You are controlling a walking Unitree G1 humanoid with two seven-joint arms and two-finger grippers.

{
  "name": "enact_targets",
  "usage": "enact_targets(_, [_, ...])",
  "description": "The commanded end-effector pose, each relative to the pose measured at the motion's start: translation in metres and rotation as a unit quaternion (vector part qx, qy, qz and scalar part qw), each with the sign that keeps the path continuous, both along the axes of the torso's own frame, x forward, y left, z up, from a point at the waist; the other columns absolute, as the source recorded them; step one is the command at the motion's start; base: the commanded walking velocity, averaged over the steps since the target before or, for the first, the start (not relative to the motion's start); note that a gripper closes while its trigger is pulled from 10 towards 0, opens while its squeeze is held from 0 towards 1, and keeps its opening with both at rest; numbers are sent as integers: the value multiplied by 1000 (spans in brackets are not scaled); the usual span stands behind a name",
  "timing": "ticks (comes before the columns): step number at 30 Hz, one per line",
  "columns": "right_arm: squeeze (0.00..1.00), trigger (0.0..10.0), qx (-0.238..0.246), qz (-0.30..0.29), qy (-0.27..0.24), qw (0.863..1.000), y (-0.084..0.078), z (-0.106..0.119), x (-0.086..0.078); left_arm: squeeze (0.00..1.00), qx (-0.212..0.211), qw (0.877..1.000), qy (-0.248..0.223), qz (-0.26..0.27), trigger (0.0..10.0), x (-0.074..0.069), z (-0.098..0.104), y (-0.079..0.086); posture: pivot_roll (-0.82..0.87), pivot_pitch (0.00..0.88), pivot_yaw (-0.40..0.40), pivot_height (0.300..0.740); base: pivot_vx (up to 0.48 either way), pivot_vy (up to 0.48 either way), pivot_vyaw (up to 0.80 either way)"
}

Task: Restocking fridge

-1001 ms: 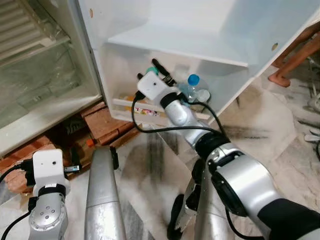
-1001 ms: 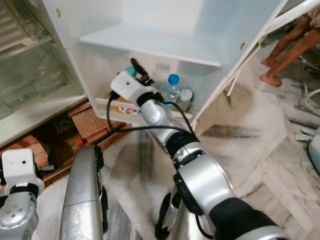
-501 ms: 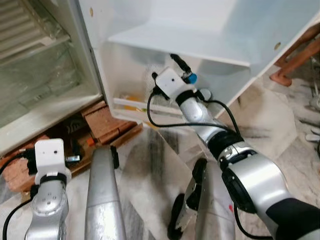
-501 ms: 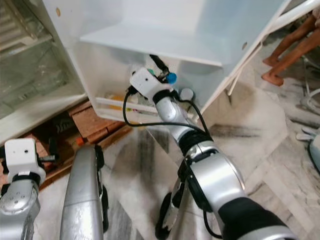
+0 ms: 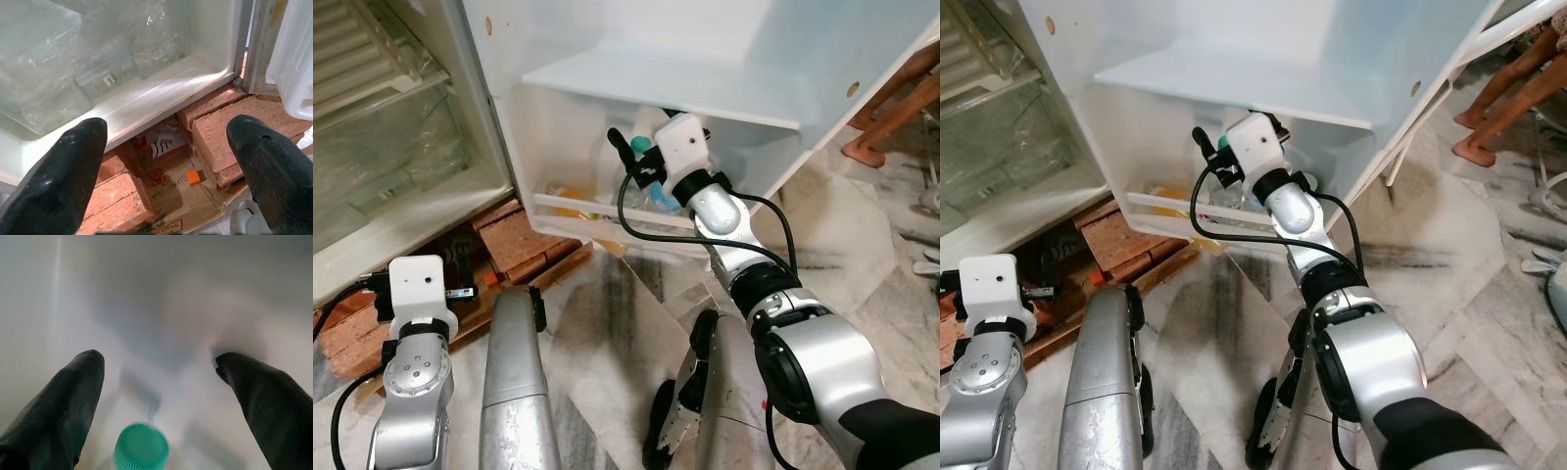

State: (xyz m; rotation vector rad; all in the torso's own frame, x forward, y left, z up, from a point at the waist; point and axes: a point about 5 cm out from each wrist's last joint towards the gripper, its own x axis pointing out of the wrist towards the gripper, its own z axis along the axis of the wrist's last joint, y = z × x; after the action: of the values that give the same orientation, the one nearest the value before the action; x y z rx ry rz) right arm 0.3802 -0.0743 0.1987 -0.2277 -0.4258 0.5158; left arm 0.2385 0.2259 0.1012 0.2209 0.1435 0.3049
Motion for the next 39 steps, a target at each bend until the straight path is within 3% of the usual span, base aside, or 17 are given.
enact_targets(1, [1000,10000,56,25,-45,997,-10,28,-2,0,1,1000,8,3,10000,-1,-5,1,225,98,-82,491,0,0,0])
enact_targets(4, [1000,10000,58,88,-27,994,-7,18,-13,0,1,1000,3,1,10000,4,-5,1,212,82,-78,491,0,0,0])
enact_targets(7, [1000,10000,64,108,-23,992,-13,14,-20,0,1,1000,0,1,10000,8,-5,1,201,66,-74,491,0,0,0])
enact_targets(8, [1000,10000,77,112,-21,990,-20,13,-26,0,-1,1000,-2,-1,10000,11,-6,0,189,52,-69,491,0,0,0])
enact_targets(14, [1000,10000,101,111,-17,989,-29,11,-38,0,-11,1000,-12,-9,10000,16,-8,-7,167,29,-58,491,0,0,0])
enact_targets(20, [1000,10000,115,118,-7,986,-29,1,-51,0,-13,1000,-12,-14,10000,21,-9,-12,156,13,-51,491,0,0,0])
enact_targets(24, [1000,10000,130,166,16,977,-25,0,-59,0,-15,1000,-14,-16,10000,24,-11,-14,150,8,-50,491,0,0,0])
enact_targets(25, [855,10000,126,176,23,976,-25,0,-60,0,-17,1000,-17,-15,10000,25,-11,-15,148,6,-49,491,0,0,0])
enact_targets(26, [855,10000,126,176,23,976,-25,0,-60,0,-17,1000,-17,-15,10000,25,-11,-15,148,6,-49,491,0,0,0])
enact_targets(27, [663,10000,119,174,24,977,-27,-1,-58,0,-18,1000,-20,-15,10000,26,-11,-15,147,4,-49,491,0,0,0])
enact_targets(28, [78,10000,112,171,24,979,-28,-1,-58,0,-18,1000,-21,-15,10000,27,-11,-16,147,4,-49,491,0,0,0])
enact_targets(29, [0,10000,104,165,23,981,-29,0,-56,0,-17,999,-22,-16,10000,27,-11,-17,147,4,-49,491,0,0,0])
enact_targets(35, [0,10000,99,162,23,982,-31,7,-51,0,-16,999,-26,-18,10000,29,-11,-19,153,7,-54,491,0,0,0])
enact_targets(38, [0,10000,108,194,40,974,-30,9,-55,0,-14,999,-24,-17,10000,28,-13,-20,155,11,-53,491,0,0,0])
enact_targets(39, [0,10000,122,246,72,959,-28,9,-61,0,-14,999,-23,-18,10000,26,-14,-20,155,13,-52,491,0,0,0])
